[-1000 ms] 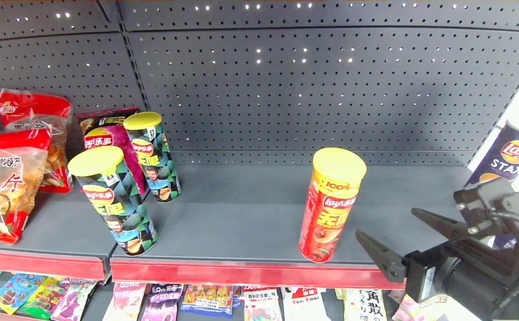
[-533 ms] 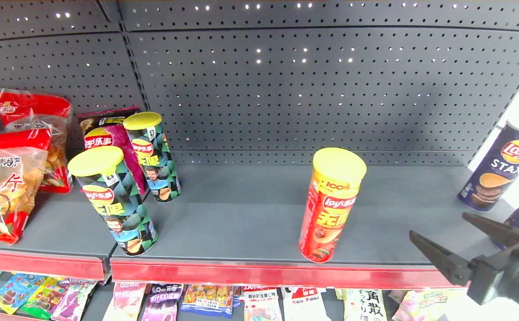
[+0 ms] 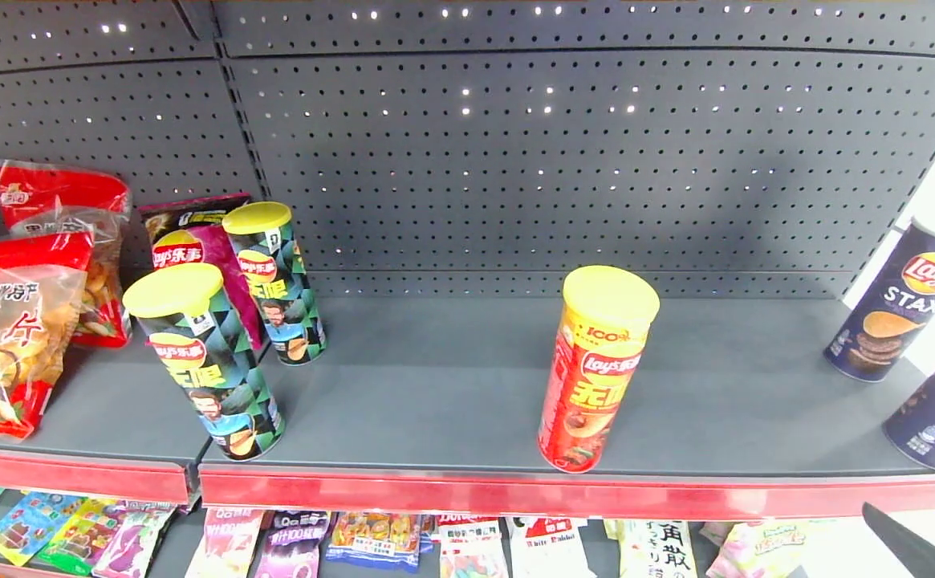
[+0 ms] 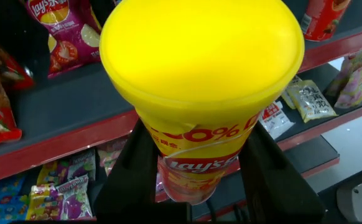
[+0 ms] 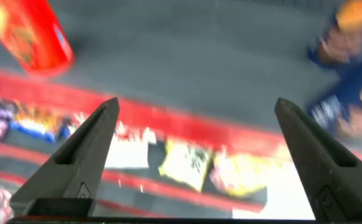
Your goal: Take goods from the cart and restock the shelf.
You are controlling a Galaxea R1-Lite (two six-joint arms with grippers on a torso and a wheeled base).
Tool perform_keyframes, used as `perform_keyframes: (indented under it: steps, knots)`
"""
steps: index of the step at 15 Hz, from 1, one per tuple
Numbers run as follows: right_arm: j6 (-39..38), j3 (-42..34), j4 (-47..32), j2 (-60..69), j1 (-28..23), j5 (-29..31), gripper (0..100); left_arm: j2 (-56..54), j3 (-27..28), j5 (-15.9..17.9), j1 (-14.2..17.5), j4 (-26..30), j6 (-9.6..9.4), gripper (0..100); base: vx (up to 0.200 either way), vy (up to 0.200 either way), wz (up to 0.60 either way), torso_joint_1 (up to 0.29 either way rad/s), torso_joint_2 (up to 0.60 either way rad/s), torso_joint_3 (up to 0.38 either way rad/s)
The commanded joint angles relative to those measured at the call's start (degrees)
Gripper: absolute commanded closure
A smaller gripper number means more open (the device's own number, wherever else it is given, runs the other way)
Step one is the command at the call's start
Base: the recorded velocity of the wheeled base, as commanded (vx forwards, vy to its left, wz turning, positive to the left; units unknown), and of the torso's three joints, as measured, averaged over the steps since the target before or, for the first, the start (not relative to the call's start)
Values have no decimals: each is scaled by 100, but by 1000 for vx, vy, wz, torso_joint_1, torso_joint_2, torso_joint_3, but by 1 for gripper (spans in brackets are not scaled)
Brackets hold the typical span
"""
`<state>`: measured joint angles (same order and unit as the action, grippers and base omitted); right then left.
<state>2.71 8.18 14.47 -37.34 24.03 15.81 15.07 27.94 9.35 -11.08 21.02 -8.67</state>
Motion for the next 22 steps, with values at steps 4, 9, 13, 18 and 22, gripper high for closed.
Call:
perform_keyframes:
  steps: [4, 9, 13, 18, 22]
  knots:
    - [-7, 500, -2897, 2662, -671, 10, 0, 559, 27, 128, -8, -608, 14, 100, 0, 0, 0, 0, 0, 0]
    - [-429, 254, -3460, 3189, -1023, 590, 0, 814, 54, 717, -8, -616, 14, 100, 0, 0, 0, 0, 0, 0]
    - [-499, 87, -2950, 3198, -1014, -641, 0, 919, 27, 788, -8, -616, 23, 100, 0, 0, 0, 0, 0, 0]
    - [-402, -141, -2229, 2504, -2183, -201, 0, 910, 18, 779, -8, -704, 199, 100, 0, 0, 0, 0, 0, 0]
    - [-77, -704, -1385, 3233, -2042, -1546, 0, 901, 10, 788, -8, -704, 199, 100, 0, 0, 0, 0, 0, 0]
